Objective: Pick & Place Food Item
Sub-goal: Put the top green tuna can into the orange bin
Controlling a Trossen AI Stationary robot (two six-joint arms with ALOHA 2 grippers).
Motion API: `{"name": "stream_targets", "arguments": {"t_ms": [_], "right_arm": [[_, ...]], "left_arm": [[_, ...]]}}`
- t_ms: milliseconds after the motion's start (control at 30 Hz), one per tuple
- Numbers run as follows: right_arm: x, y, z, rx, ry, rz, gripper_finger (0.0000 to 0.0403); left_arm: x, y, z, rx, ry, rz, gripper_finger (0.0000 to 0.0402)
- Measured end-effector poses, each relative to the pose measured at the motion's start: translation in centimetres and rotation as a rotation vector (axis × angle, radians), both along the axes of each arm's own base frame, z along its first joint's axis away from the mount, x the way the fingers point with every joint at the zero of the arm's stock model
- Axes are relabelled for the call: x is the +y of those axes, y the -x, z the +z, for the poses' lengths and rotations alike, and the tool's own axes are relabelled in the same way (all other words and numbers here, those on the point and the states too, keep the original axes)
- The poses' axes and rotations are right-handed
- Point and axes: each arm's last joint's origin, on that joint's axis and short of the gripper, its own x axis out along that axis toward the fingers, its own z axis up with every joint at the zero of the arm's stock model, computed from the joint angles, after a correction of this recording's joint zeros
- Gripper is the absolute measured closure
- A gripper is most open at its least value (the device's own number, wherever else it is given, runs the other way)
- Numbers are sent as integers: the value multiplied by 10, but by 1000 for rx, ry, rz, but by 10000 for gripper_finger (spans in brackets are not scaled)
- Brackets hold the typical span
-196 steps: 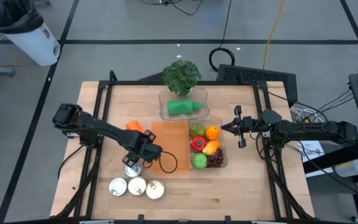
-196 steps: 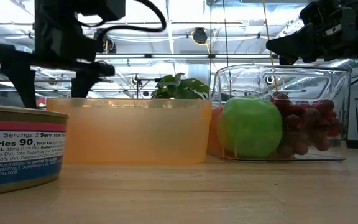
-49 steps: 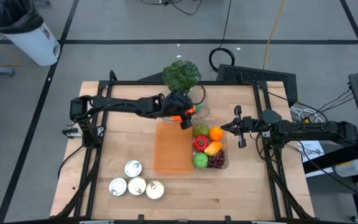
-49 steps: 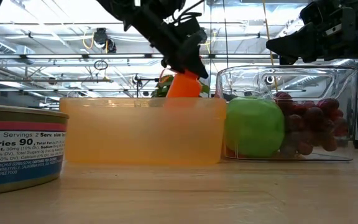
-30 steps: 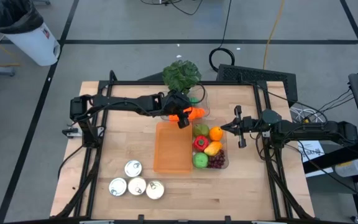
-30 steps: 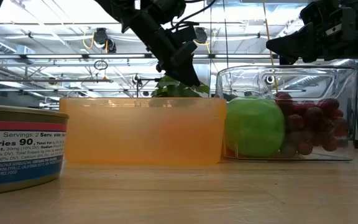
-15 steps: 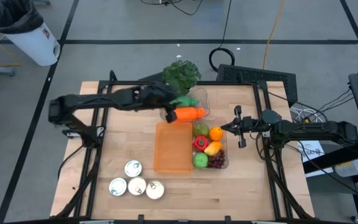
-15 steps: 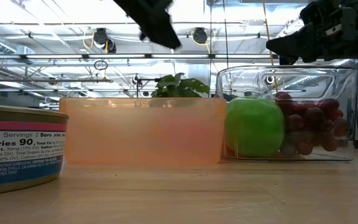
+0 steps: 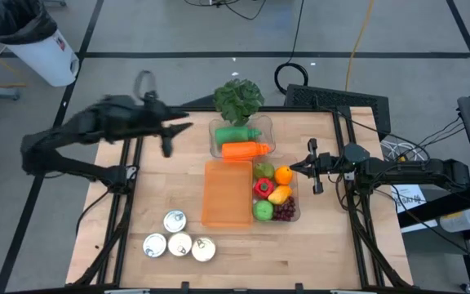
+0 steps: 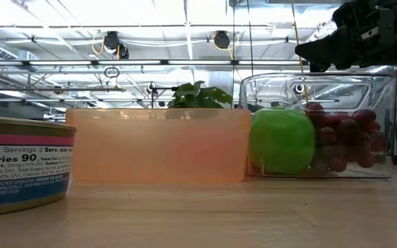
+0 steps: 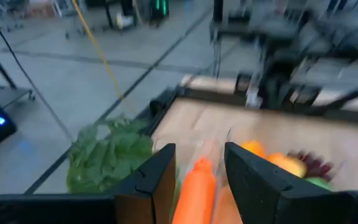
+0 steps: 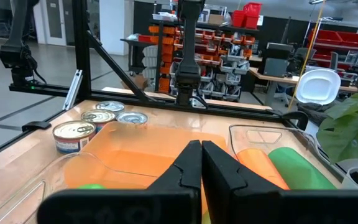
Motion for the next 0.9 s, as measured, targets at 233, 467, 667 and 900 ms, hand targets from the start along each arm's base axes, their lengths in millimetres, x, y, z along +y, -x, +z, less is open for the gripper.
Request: {"name": "stream_targets", "arguments": {"t_ms": [233, 467, 667, 900], "right_arm": [[0, 0, 0, 0, 0, 0, 403], [0, 0, 0, 0, 0, 0, 403], [0, 0, 0, 0, 0, 0, 403], [0, 0, 0, 0, 0, 0, 403]], "left_arm": [[-11, 60, 24, -174, -29, -16, 235], [-16, 100, 28, -220, -72, -21, 232], [-19, 125, 13, -185, -67, -5, 246], [-14, 130, -30, -240, 22, 205, 254]]}}
